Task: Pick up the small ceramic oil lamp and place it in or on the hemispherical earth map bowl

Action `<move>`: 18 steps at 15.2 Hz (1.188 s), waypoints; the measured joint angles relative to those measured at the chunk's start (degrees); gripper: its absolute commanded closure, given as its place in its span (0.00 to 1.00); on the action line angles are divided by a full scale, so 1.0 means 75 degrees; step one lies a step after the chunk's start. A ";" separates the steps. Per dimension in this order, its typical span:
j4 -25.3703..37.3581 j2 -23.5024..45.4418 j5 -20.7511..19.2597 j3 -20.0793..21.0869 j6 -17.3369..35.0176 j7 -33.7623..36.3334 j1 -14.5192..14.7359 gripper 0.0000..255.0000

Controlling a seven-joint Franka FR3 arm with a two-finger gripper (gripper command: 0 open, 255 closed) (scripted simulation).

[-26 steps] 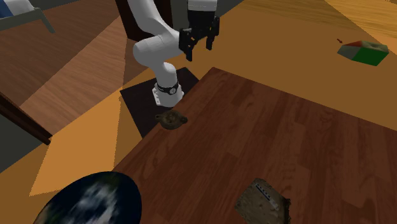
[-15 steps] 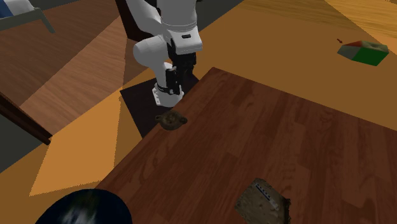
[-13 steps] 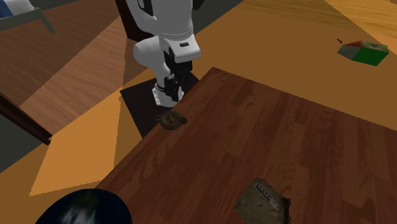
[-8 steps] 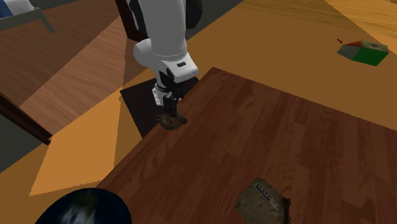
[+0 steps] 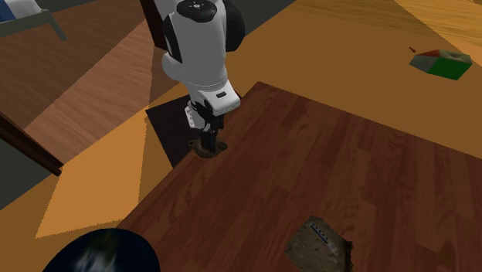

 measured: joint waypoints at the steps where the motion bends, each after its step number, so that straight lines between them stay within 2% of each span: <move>1: -0.0006 0.0016 -0.0004 -0.0010 0.0024 -0.0006 -0.0002 0.00; 5: -0.0018 0.0031 -0.0005 -0.0012 0.0053 -0.0002 0.0001 0.00; 6: -0.0018 0.0031 -0.0005 -0.0012 0.0053 -0.0002 0.0001 1.00; 18: 0.0071 -0.0014 0.0016 0.0015 -0.0077 -0.0003 0.0009 1.00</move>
